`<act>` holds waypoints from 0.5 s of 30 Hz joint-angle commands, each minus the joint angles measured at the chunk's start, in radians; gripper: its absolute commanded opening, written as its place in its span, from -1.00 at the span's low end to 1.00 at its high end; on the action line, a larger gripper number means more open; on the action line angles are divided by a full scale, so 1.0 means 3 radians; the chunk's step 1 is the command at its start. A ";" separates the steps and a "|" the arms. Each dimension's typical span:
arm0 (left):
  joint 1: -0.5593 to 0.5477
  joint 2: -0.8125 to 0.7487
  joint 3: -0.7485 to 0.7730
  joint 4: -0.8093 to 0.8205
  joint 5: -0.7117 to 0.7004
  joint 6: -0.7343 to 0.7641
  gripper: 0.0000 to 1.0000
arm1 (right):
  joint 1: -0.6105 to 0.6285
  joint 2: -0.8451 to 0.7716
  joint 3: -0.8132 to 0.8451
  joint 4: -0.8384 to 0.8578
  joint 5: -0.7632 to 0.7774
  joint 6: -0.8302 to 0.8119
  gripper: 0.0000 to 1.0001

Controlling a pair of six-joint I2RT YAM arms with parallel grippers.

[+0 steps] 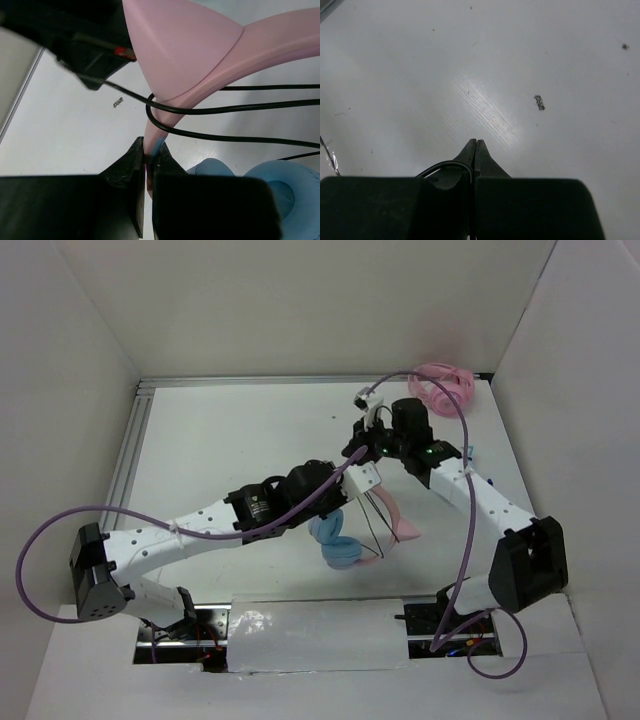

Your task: Wrap the headphones

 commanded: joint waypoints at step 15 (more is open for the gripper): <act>-0.0089 -0.0816 0.0088 0.0740 -0.0819 -0.0344 -1.00 | -0.0383 -0.0745 -0.1281 0.1109 0.0035 0.1118 -1.00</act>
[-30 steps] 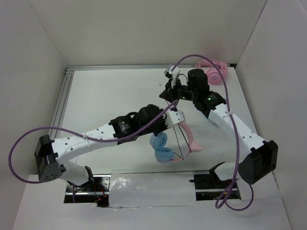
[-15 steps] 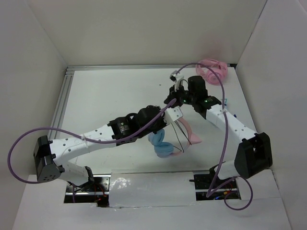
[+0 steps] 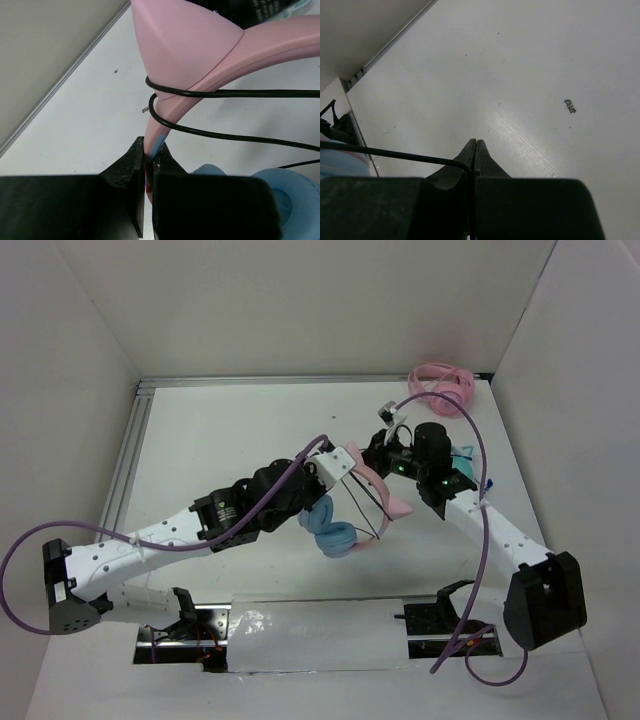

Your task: Wrap the headphones

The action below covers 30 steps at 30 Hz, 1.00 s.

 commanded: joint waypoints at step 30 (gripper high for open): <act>0.1577 0.1204 0.0484 -0.0354 0.0478 -0.1924 -1.00 | -0.0188 -0.0205 -0.0645 -0.0544 0.1316 0.0800 -1.00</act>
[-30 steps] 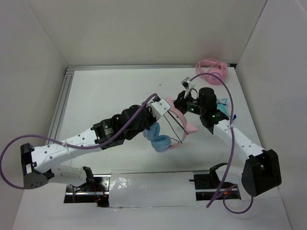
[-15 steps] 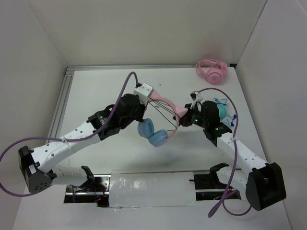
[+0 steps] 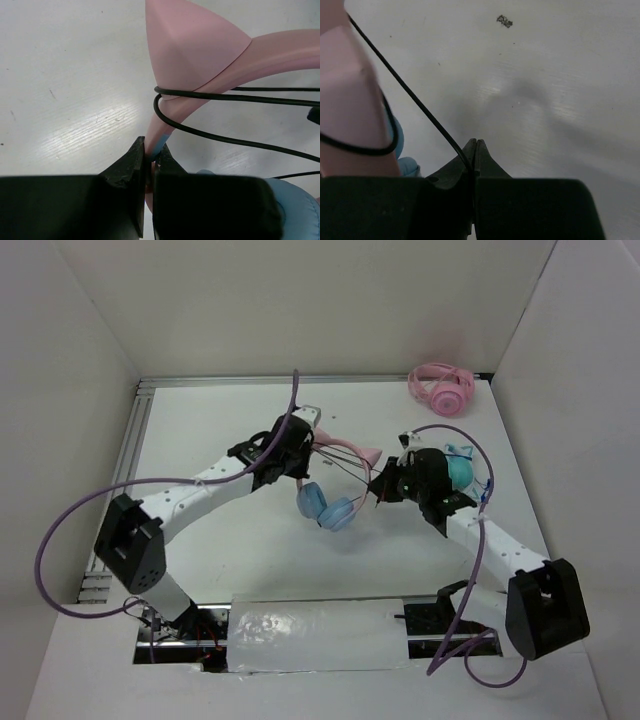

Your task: Wrap the headphones

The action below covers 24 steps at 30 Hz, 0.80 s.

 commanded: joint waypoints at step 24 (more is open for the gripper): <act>0.0719 0.1866 0.1775 -0.0603 0.0259 -0.0532 -1.00 | -0.0421 0.1817 0.1446 -0.1175 0.0581 0.0037 -1.00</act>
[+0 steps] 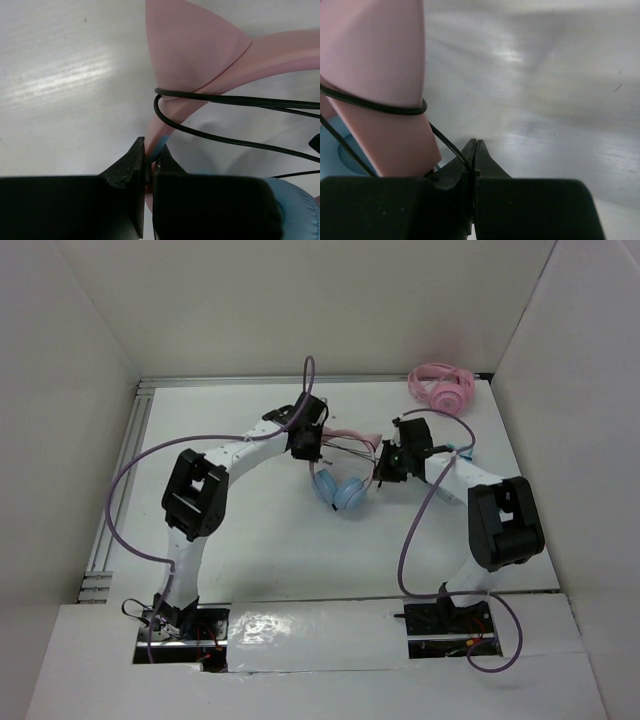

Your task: Wrap the headphones

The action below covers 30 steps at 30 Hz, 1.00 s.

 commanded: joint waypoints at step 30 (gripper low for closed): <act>0.0878 0.1653 0.2304 -0.0243 0.0596 -0.0766 -0.97 | -0.0725 0.2330 0.3240 -0.1242 -0.0440 -0.0152 -0.88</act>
